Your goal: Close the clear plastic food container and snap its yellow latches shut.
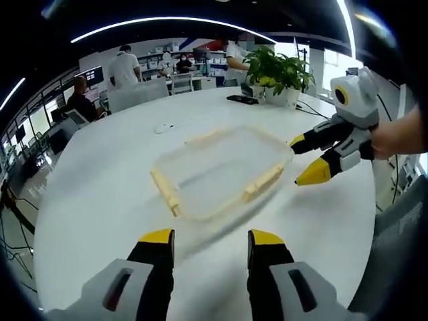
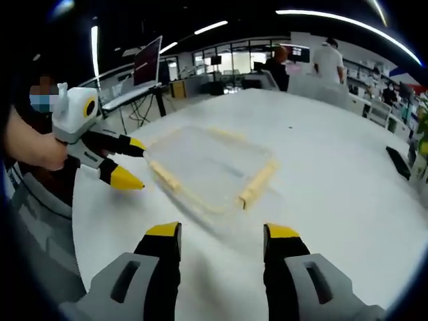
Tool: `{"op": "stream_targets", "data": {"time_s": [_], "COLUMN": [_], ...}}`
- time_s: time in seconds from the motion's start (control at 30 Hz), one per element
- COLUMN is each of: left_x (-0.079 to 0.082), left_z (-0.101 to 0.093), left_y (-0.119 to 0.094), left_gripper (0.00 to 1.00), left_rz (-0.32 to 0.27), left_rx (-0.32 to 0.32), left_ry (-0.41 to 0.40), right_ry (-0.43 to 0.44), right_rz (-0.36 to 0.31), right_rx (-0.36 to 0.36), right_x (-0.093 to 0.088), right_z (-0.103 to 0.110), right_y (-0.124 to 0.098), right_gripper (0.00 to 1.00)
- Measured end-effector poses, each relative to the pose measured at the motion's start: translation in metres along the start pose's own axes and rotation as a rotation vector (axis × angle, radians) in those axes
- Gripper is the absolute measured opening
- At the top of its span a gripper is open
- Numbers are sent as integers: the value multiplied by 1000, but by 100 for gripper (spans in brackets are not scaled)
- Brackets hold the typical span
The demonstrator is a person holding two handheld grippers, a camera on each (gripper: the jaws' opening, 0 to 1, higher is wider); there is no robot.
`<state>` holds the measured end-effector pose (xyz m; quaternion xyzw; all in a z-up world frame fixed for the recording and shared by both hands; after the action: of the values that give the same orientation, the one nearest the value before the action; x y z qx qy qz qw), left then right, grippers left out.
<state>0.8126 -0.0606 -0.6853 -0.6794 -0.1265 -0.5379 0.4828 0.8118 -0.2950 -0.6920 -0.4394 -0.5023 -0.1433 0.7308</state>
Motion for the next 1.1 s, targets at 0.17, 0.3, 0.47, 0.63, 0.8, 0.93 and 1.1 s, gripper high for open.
{"op": "stream_targets", "data": {"time_s": [0.17, 0.3, 0.47, 0.63, 0.8, 0.93, 1.1], "left_x": [4, 2, -1, -4, -10, -17, -24], "left_z": [-7, -11, -13, -9, -14, -23, -34], "left_y": [-21, -46, -75, -96, -117, -131, -146], "left_gripper": [40, 40, 41, 42, 42, 42, 42], "left_rz": [-38, -64, -84, -101, -121, -126, -140], "left_rx": [11, 31, 46, 72, 89, 91, 99], "left_ry": [-33, -73, -75, -95, -136, -151, -181], "right_ry": [57, 73, 66, 53, 57, 52, 50], "right_rz": [-25, -45, -47, -42, -62, -88, -126], "right_rx": [-34, -56, -92, -98, -116, -128, -157], "right_x": [2, 2, 1, 0, 2, 3, 0], "right_z": [5, 11, 18, 28, 42, 56, 71], "right_y": [-20, -36, -58, -74, -92, -101, -113], "right_gripper": [51, 54, 55, 56, 56, 55, 55]}}
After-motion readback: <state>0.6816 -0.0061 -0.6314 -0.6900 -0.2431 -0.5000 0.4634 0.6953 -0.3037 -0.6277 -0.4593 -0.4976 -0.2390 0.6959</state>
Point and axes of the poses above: the point that each gripper's makers call its tool centre point, and the gripper's own axes: y roughly forward along the fingers, z roughly to its left, x roughly out of its top, the point moved 8 cm from there along -y, roughly backward along the fingers, and after that the axes turned 6 degrees about -z, right-handed, at the moved point
